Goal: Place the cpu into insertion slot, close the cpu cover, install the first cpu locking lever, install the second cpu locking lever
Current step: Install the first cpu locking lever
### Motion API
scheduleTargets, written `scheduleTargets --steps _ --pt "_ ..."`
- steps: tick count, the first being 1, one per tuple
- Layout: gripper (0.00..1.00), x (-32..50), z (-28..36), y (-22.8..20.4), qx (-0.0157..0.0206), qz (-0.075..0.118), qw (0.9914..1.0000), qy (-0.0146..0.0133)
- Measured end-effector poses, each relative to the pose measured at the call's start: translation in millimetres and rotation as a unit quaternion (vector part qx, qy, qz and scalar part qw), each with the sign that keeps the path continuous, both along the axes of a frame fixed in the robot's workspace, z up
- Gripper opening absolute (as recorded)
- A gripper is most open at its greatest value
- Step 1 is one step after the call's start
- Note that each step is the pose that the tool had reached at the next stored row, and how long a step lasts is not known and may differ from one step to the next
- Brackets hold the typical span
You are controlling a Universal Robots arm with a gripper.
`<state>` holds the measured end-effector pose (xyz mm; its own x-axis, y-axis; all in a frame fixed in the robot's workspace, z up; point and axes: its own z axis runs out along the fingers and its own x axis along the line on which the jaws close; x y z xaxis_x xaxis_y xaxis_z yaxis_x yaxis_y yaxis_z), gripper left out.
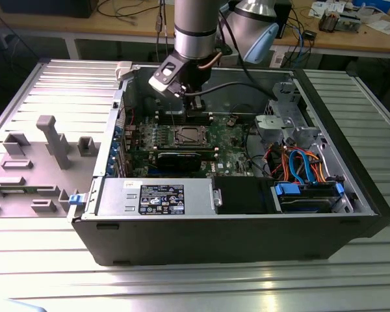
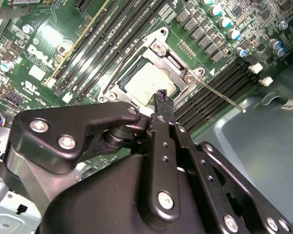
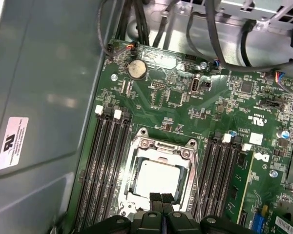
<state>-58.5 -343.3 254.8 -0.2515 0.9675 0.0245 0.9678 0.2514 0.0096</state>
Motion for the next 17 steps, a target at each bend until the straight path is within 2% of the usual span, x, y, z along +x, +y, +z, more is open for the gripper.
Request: scheduleTargets --steps 8,9,11,17 --pt "0.11 0.0 0.0 0.0 0.0 0.028 0.99962 0.0" --pt "0.11 0.0 0.0 0.0 0.0 0.037 0.99931 0.0" --pt "0.11 0.0 0.0 0.0 -0.0001 0.071 0.99749 0.0" --pt "0.11 0.0 0.0 0.0 -0.0001 0.089 0.99602 0.0"
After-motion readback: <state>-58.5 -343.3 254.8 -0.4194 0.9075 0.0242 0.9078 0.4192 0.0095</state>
